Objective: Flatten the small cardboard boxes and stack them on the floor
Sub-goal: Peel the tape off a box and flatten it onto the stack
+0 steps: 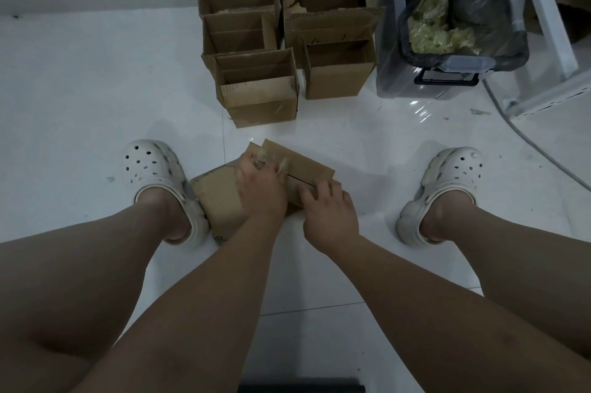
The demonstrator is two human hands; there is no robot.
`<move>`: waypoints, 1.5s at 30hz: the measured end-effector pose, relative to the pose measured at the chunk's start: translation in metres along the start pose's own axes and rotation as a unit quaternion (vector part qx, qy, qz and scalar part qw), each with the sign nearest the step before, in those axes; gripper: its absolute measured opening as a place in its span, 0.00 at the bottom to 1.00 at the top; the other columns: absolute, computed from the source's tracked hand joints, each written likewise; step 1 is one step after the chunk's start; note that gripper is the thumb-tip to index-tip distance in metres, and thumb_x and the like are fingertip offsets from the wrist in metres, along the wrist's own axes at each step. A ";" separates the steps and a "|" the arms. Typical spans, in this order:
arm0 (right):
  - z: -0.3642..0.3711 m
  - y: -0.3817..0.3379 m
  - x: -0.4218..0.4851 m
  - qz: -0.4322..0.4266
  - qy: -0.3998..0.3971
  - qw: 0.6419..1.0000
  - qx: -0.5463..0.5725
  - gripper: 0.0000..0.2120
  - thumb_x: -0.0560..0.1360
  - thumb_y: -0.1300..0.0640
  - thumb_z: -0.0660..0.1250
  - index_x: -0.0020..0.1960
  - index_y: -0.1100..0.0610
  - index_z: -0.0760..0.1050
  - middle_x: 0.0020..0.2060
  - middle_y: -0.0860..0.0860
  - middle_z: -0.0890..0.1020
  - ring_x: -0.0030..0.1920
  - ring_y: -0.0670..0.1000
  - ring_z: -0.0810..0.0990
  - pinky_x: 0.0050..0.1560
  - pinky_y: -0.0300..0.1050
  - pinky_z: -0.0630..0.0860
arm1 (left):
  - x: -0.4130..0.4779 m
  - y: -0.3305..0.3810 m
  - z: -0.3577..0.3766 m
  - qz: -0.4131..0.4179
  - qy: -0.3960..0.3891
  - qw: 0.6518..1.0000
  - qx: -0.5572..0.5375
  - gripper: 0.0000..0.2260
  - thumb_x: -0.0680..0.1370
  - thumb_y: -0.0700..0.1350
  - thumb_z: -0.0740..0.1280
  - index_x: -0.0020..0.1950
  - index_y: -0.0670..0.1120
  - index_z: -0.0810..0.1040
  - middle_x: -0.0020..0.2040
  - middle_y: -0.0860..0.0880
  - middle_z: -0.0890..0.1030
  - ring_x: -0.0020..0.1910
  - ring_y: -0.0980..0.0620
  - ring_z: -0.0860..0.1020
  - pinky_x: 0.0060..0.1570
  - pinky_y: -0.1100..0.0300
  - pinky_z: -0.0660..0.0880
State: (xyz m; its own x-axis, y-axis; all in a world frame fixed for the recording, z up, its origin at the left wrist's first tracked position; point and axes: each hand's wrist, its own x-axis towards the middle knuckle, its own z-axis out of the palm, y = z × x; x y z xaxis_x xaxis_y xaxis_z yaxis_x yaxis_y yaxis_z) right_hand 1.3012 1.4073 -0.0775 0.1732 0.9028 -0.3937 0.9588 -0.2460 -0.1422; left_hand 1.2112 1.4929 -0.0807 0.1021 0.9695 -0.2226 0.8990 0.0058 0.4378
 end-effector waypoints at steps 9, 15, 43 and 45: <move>0.002 -0.001 -0.003 -0.006 0.000 1.000 0.005 0.27 0.74 0.56 0.60 0.72 0.51 0.60 0.65 0.59 0.65 0.65 0.61 0.62 0.63 0.53 0.63 | 0.011 -0.009 -0.003 -0.019 -0.037 0.999 -0.025 0.13 0.81 0.45 0.57 0.61 0.43 0.76 0.67 0.45 0.71 0.62 0.46 0.71 0.53 0.53 0.71; 0.002 0.002 -0.004 0.006 -0.004 1.000 0.009 0.27 0.74 0.57 0.60 0.71 0.50 0.59 0.64 0.58 0.64 0.65 0.60 0.62 0.64 0.53 0.64 | 0.018 -0.008 -0.008 -0.060 0.002 0.993 -0.100 0.08 0.81 0.44 0.56 0.50 0.41 0.71 0.42 0.47 0.73 0.42 0.47 0.73 0.38 0.56 0.64; 0.003 0.015 -0.003 0.031 -0.012 0.999 0.020 0.30 0.76 0.56 0.59 0.75 0.45 0.54 0.68 0.59 0.62 0.68 0.62 0.59 0.65 0.54 0.64 | 0.015 -0.008 -0.005 -0.102 -0.049 0.993 -0.041 0.07 0.81 0.48 0.58 0.50 0.45 0.71 0.45 0.45 0.78 0.41 0.47 0.72 0.38 0.55 0.67; 0.003 0.014 -0.004 0.034 -0.011 0.999 0.019 0.30 0.76 0.57 0.59 0.75 0.45 0.55 0.68 0.59 0.61 0.68 0.62 0.59 0.65 0.54 0.64 | 0.017 -0.008 -0.005 -0.103 -0.046 0.993 -0.021 0.07 0.81 0.45 0.56 0.50 0.44 0.72 0.44 0.45 0.77 0.42 0.46 0.73 0.38 0.55 0.67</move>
State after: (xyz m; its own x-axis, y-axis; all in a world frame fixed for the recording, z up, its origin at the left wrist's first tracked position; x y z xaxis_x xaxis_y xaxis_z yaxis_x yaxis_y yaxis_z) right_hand 1.3135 1.3996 -0.0808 0.2315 0.8758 -0.4235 0.9358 -0.3194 -0.1490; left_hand 1.2034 1.5101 -0.0839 -0.0422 0.9203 -0.3890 0.8861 0.2143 0.4109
